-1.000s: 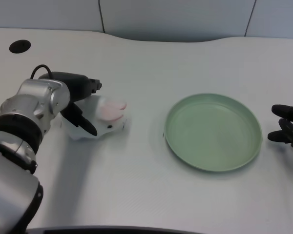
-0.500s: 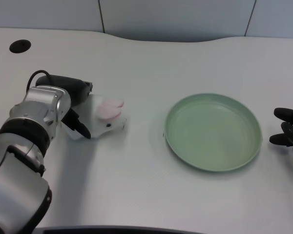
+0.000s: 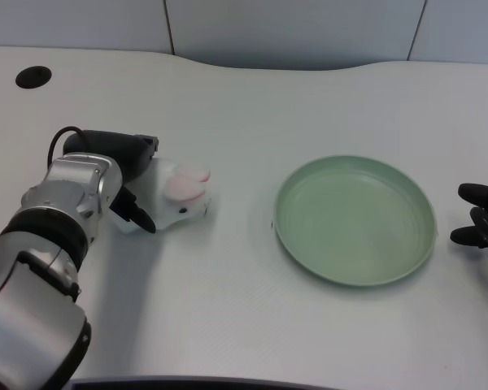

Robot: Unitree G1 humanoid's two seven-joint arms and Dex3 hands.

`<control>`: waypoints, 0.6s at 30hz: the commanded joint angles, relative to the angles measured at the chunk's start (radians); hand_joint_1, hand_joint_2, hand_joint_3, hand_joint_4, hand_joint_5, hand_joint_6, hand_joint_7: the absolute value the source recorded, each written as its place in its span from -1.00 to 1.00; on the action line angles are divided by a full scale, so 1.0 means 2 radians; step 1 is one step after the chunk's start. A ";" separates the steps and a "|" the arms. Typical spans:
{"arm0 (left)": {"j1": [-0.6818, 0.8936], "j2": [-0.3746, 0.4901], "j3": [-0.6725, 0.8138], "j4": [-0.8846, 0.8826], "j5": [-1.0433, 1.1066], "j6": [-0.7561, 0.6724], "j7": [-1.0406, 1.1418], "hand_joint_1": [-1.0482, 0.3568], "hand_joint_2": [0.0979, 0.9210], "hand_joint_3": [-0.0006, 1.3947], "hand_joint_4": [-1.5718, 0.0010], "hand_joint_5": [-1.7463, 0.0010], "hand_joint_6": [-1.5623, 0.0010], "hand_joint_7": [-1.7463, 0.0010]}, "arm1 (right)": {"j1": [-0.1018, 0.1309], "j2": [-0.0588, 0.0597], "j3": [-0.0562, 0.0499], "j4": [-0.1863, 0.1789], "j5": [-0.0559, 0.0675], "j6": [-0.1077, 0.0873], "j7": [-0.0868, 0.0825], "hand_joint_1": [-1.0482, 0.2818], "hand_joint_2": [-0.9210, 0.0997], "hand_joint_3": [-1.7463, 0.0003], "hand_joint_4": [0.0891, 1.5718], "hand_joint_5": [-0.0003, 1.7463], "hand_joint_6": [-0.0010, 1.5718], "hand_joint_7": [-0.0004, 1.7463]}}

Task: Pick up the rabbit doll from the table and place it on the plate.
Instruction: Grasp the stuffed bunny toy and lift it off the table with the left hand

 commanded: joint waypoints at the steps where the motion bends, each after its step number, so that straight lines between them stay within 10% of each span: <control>1: 0.011 0.000 0.012 0.004 -0.012 0.002 -0.013 -0.73 0.68 -1.00 0.91 0.97 0.90 0.99 | 0.010 -0.007 -0.005 -0.010 0.008 -0.006 -0.001 -0.06 -1.00 0.70 -0.02 -0.10 0.25 -0.99; 18: 0.022 0.006 0.068 0.001 -0.070 -0.007 -0.048 -0.45 0.46 -1.00 0.67 0.92 0.63 0.95 | 0.028 -0.006 -0.001 -0.037 0.007 -0.002 -0.006 -0.04 -1.00 0.70 -0.03 -0.13 0.25 -0.99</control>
